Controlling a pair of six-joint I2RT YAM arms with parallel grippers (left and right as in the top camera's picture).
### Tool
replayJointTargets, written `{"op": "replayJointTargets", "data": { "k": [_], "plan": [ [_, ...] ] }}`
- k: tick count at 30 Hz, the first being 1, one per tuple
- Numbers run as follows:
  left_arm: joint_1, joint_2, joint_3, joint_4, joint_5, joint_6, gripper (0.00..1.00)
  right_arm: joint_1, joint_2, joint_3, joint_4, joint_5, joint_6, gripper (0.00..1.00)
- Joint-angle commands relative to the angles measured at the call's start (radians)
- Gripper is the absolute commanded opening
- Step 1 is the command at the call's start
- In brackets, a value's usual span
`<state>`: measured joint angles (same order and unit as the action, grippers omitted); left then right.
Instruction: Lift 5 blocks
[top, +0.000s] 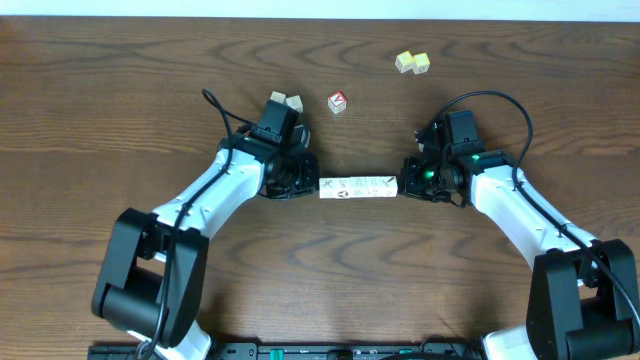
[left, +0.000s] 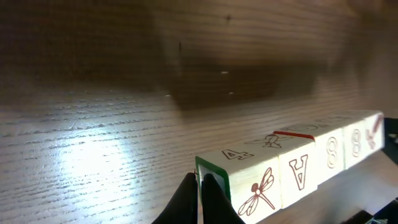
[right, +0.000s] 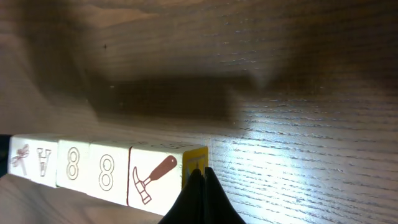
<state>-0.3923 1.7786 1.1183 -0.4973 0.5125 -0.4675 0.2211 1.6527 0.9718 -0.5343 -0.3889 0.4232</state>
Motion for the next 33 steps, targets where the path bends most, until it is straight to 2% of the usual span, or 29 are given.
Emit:
{"op": "replayJointTargets", "data": {
  "k": [1,33],
  "plan": [
    [-0.030,-0.043,0.000,0.017,0.143,0.002,0.07,0.029,-0.024,0.030,0.011,-0.229,-0.009,0.01],
    [-0.030,-0.057,0.012,0.010,0.196,-0.002,0.07,0.029,-0.045,0.042,0.010,-0.267,0.011,0.01]
  ]
}}
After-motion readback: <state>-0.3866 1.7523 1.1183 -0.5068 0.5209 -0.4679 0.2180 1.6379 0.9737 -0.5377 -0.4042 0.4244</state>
